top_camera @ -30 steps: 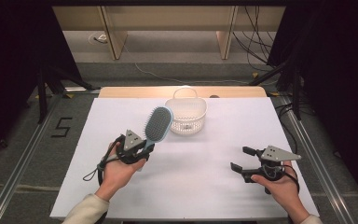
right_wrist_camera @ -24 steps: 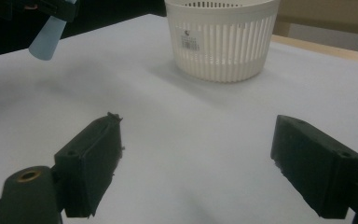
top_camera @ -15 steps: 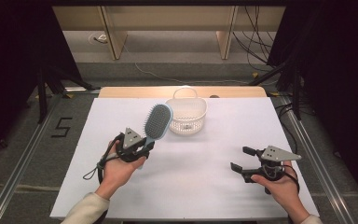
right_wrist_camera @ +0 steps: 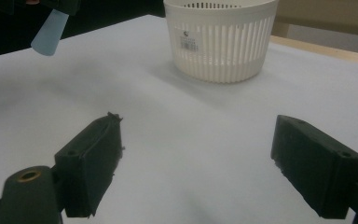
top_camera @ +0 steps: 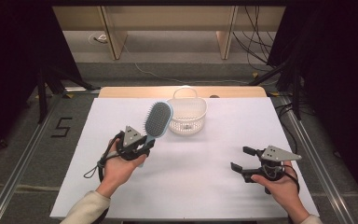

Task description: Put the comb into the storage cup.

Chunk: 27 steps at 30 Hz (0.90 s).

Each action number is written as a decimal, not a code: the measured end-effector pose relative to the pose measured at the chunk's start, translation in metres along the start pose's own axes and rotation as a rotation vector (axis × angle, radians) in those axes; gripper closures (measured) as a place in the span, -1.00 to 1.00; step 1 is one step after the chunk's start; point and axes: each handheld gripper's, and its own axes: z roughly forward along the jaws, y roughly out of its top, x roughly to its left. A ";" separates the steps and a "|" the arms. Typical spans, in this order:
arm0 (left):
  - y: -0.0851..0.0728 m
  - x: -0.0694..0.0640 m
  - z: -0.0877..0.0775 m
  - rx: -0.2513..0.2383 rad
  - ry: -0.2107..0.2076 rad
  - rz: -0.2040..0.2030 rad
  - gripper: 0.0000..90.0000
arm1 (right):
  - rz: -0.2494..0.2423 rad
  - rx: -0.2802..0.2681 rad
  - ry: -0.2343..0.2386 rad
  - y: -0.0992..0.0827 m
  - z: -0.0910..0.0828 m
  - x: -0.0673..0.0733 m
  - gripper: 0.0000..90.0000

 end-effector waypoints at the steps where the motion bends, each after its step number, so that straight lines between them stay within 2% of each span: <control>1: 0.000 0.000 0.000 0.000 -0.001 -0.001 0.55 | 0.000 0.000 -0.001 0.000 0.000 0.000 -0.62; 27: 0.009 0.002 0.003 -0.027 0.014 -0.008 0.55 | -0.004 -0.008 -0.016 0.000 -0.001 0.000 -0.63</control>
